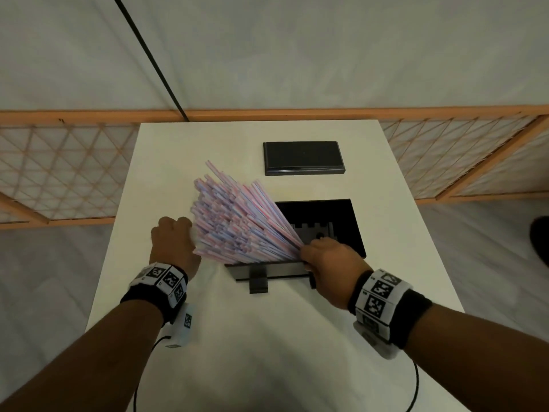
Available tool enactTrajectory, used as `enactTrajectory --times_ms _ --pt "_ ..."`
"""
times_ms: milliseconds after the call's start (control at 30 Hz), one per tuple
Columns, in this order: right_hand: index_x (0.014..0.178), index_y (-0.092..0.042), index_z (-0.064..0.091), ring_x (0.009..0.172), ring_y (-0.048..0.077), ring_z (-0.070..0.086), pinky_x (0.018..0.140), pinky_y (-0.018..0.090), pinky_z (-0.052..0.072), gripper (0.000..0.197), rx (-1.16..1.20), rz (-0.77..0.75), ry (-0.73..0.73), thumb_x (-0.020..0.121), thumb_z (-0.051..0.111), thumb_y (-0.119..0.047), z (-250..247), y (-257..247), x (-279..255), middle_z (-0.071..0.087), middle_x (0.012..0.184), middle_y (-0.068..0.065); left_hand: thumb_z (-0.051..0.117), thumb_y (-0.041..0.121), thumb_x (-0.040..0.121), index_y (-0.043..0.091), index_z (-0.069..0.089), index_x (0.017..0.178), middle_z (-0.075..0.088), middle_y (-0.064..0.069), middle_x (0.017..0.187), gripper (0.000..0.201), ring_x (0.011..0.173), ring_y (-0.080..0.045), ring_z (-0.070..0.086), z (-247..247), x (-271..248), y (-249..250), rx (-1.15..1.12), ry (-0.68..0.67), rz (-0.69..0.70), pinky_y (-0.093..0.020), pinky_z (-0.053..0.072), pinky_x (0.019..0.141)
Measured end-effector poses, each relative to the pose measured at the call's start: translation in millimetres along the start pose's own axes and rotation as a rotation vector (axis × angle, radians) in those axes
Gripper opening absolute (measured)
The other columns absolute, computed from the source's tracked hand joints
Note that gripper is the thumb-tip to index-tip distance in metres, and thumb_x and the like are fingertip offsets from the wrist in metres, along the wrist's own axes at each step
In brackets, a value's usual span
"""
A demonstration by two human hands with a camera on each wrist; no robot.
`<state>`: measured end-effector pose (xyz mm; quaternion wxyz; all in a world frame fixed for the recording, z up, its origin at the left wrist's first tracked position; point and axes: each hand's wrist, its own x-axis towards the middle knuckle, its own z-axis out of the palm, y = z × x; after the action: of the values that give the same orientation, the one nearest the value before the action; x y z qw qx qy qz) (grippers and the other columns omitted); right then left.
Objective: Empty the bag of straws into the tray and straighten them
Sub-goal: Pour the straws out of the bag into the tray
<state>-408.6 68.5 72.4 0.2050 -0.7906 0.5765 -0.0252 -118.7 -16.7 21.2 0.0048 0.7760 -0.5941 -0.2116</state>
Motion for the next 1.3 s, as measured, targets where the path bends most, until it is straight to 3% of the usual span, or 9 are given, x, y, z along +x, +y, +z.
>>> enactTrajectory --times_ms 67,167,333,700,833,933,1033,1167,1300 --pt "0.090 -0.015 0.059 0.085 0.034 0.057 0.065 0.036 0.041 0.019 -0.007 0.004 0.013 0.080 0.059 0.001 6.5 -4.2 -3.8 0.060 0.087 0.007 0.074 0.020 0.084 -0.001 0.048 0.133 0.044 -0.024 0.133 0.060 0.123 -0.041 0.044 -2.1 -11.2 6.0 0.034 -0.005 0.024 -0.050 0.040 0.100" --pt "0.090 -0.016 0.059 0.086 0.035 0.058 0.066 0.035 0.039 0.020 -0.002 0.017 0.015 0.079 0.060 0.001 9.1 -8.1 -6.3 0.060 0.088 0.006 0.052 0.036 0.096 0.012 0.043 0.139 0.045 -0.013 0.141 0.050 0.131 -0.032 0.041 -2.3 -17.5 8.5 0.149 -0.062 0.080 -0.040 0.033 0.112" --pt "0.097 -0.016 0.058 0.093 0.032 0.053 0.071 0.032 0.034 0.019 0.007 0.025 -0.036 0.086 0.054 -0.001 7.4 -11.7 -7.0 0.058 0.096 0.004 0.043 0.053 0.084 0.015 0.054 0.129 0.056 -0.010 0.133 0.060 0.114 -0.034 0.058 -8.7 -20.0 8.0 0.170 -0.113 0.060 -0.046 0.049 0.101" --pt "0.088 -0.020 0.054 0.087 0.028 0.058 0.072 0.039 0.052 0.006 0.074 0.032 0.013 0.091 0.052 -0.025 4.0 -13.8 -9.2 0.055 0.087 0.000 0.032 0.056 0.080 0.028 0.040 0.143 0.039 -0.004 0.153 0.070 0.116 -0.034 0.061 -15.1 -25.7 -3.5 0.186 -0.027 0.175 -0.048 0.050 0.099" --pt "0.087 -0.024 0.052 0.077 0.020 0.056 0.069 0.035 0.051 0.028 0.112 0.077 0.046 0.088 0.055 -0.051 4.6 -14.5 -8.6 0.050 0.081 -0.007 0.061 0.046 0.083 0.011 0.048 0.135 0.045 -0.011 0.137 0.064 0.116 -0.033 0.055 -8.9 -17.9 -21.9 -0.027 0.081 0.249 -0.046 0.051 0.092" --pt "0.088 -0.023 0.055 0.076 0.019 0.057 0.069 0.036 0.053 0.035 0.123 0.103 0.057 0.085 0.050 -0.058 6.1 -16.0 -8.2 0.052 0.080 -0.007 0.053 0.068 0.080 0.009 0.049 0.138 0.048 -0.013 0.142 0.084 0.135 -0.039 0.044 1.8 -7.7 -37.7 0.007 0.040 0.256 -0.058 0.038 0.108" --pt "0.089 -0.022 0.057 0.077 0.020 0.058 0.070 0.037 0.053 0.038 0.107 0.119 0.069 0.084 0.049 -0.059 7.8 -17.6 -8.3 0.056 0.082 -0.006 0.051 0.066 0.074 0.016 0.029 0.156 0.020 -0.011 0.166 0.099 0.152 -0.039 0.015 0.6 -11.0 -37.8 0.032 0.056 0.249 -0.062 0.016 0.117" --pt "0.090 -0.020 0.062 0.076 0.020 0.058 0.071 0.036 0.052 0.036 0.116 0.092 0.132 0.084 0.051 -0.054 8.1 -23.6 -5.4 0.058 0.080 -0.005 0.051 0.059 0.069 0.002 0.050 0.138 0.043 -0.026 0.150 0.090 0.137 -0.048 0.040 -12.4 -22.5 -35.6 -0.154 0.243 0.438 -0.067 0.035 0.106" --pt "0.093 -0.020 0.066 0.078 0.019 0.061 0.070 0.034 0.052 0.030 0.193 0.060 0.141 0.087 0.054 -0.047 7.8 -34.4 1.0 0.061 0.081 -0.005 0.058 0.049 0.068 0.010 0.061 0.116 0.061 -0.011 0.122 0.062 0.116 -0.037 0.056 -19.4 -34.3 -32.7 -0.204 0.226 0.576 -0.048 0.044 0.095"
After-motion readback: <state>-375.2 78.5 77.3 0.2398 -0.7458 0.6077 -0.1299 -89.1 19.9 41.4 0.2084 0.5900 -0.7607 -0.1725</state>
